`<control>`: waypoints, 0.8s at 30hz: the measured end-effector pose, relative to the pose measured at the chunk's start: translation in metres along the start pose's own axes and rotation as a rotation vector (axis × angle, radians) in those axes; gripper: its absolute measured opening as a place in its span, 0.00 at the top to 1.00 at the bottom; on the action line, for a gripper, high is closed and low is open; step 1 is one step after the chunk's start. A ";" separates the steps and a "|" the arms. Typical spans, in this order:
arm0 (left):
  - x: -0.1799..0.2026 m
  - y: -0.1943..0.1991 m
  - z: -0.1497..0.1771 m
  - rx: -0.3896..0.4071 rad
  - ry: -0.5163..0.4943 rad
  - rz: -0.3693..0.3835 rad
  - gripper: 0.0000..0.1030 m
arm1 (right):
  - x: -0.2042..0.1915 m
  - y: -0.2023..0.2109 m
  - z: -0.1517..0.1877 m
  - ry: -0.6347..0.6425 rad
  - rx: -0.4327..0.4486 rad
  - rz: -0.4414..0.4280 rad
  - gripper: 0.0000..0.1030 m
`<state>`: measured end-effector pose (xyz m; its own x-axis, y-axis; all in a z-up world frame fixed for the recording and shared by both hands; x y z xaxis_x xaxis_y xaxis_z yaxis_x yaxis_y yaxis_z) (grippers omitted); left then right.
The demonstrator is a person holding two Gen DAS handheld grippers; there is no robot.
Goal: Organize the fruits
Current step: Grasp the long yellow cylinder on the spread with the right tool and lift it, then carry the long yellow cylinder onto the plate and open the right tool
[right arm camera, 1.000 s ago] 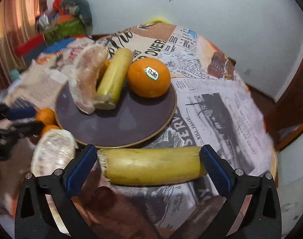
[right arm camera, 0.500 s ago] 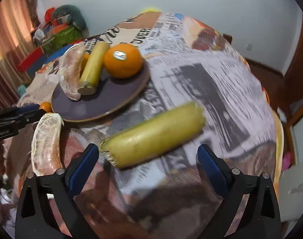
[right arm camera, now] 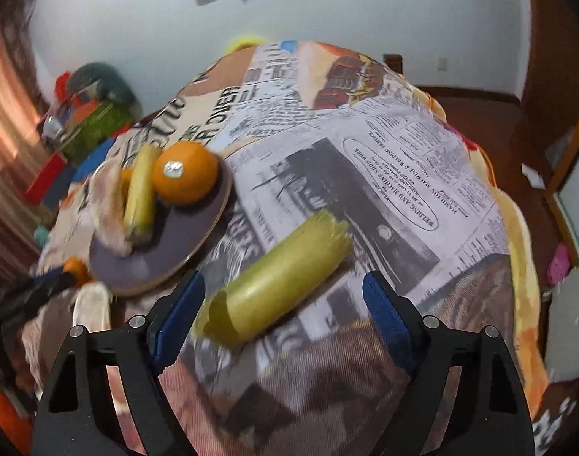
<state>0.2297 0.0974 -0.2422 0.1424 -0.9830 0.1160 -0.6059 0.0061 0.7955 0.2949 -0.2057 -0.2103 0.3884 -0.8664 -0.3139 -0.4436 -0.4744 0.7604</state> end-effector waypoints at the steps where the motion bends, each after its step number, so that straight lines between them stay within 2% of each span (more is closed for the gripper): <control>1: -0.001 0.003 -0.001 0.009 -0.003 -0.008 0.66 | 0.002 -0.006 -0.003 -0.017 -0.005 -0.001 0.19; 5: -0.007 0.012 -0.001 0.031 -0.009 -0.029 0.66 | 0.006 -0.024 -0.010 -0.042 -0.036 0.000 0.20; 7: -0.009 0.015 0.000 0.034 -0.010 -0.036 0.66 | 0.008 -0.031 -0.009 -0.062 -0.054 -0.001 0.27; 9: -0.010 0.017 0.001 0.040 -0.013 -0.046 0.66 | 0.011 -0.037 -0.009 -0.081 -0.065 -0.005 0.38; 10: -0.010 0.018 0.001 0.041 -0.013 -0.046 0.66 | 0.011 -0.037 -0.009 -0.081 -0.063 -0.002 0.39; 18: -0.006 0.022 0.000 0.050 -0.015 -0.040 0.66 | -0.012 -0.027 -0.003 0.055 -0.103 -0.101 0.59; 24: 0.000 0.029 -0.002 0.063 -0.023 -0.035 0.66 | -0.026 -0.014 0.013 0.111 -0.109 -0.136 0.64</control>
<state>0.2134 0.0982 -0.2182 0.1470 -0.9864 0.0743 -0.6491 -0.0395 0.7597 0.2804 -0.1788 -0.2208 0.5278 -0.7703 -0.3580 -0.2934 -0.5608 0.7742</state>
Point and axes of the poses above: each gripper's, at about its wrist camera, not at the fingertips, and y roughly against the way its jaws point, x to its right, z to its underside, the point moved 2 cm from there along -y, roughly the way its jaws point, and after that the axes turned 5 degrees about -z, right-handed, at the moved point
